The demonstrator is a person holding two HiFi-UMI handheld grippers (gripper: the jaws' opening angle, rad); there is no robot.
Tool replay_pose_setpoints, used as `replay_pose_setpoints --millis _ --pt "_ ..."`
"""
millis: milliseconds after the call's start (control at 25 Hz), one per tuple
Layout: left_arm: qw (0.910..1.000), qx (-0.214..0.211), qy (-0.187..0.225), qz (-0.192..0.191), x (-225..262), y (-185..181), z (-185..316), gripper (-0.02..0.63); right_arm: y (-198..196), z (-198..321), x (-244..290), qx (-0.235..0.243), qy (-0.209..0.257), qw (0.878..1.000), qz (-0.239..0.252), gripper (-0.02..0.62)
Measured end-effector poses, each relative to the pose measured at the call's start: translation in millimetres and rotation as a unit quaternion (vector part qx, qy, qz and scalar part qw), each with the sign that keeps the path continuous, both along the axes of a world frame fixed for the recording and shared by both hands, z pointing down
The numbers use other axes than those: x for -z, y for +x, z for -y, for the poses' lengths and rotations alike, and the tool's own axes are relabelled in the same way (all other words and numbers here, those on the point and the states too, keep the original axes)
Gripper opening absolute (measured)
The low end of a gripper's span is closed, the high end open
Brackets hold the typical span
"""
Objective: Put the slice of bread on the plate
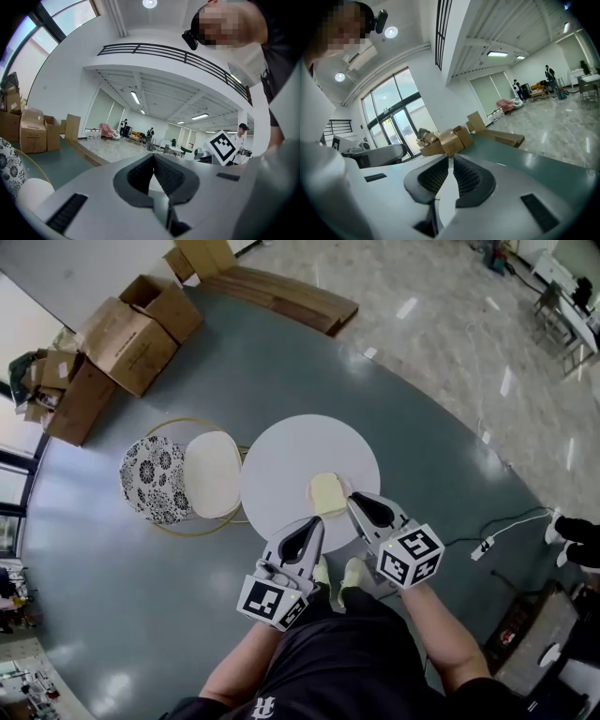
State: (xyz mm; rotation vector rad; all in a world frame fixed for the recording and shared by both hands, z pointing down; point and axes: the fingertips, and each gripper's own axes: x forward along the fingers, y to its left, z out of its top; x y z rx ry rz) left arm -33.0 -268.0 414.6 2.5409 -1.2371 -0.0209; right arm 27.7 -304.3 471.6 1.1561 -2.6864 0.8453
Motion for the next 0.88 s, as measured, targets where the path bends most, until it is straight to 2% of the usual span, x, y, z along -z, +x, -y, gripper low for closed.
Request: replay_pose_setpoints --millis 120,280,640,880 --pt "0.9999 -0.008 -0.006 0.007 19 9 -9 0.008 0 -13 38 0.016 0.027 0.999 0.008 0.028" --pt "0.9998 -0.013 -0.014 -0.006 41 20 -17 0.006 1 -26 86 0.026 0.070 0.997 0.022 0.011" --pt "0.9988 -0.021 0.041 -0.016 99 43 -23 0.006 13 -42 149 0.037 0.138 0.989 0.031 0.006" --pt "0.9980 -0.028 0.055 -0.015 106 49 -27 0.008 13 -45 166 0.039 0.172 0.984 0.016 0.006"
